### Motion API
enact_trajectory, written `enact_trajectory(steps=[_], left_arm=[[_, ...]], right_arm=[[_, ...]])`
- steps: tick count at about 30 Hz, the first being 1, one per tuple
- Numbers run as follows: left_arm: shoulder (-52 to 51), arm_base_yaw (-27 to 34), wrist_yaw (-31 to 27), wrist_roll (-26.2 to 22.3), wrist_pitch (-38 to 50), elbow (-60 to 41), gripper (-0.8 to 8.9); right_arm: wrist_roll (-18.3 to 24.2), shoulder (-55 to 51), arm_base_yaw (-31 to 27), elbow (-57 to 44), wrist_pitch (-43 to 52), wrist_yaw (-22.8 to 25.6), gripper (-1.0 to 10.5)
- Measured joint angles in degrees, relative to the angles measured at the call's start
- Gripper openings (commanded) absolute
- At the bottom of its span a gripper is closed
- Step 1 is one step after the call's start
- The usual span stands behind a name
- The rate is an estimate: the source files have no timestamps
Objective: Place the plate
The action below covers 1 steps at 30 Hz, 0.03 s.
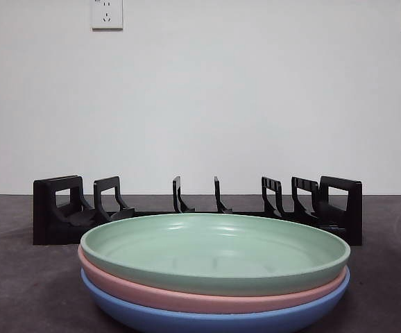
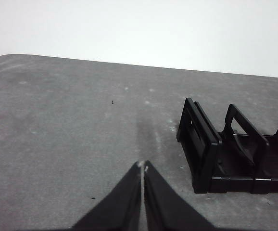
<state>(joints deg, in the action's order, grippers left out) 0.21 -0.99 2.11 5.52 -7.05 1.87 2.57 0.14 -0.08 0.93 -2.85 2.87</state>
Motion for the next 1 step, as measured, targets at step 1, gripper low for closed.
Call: enact_trajectory(steps=[1], left_arm=[[0.0,0.0,0.0,0.0,0.0,0.0,0.07]], right_arm=[[0.0,0.0,0.0,0.0,0.0,0.0,0.2]])
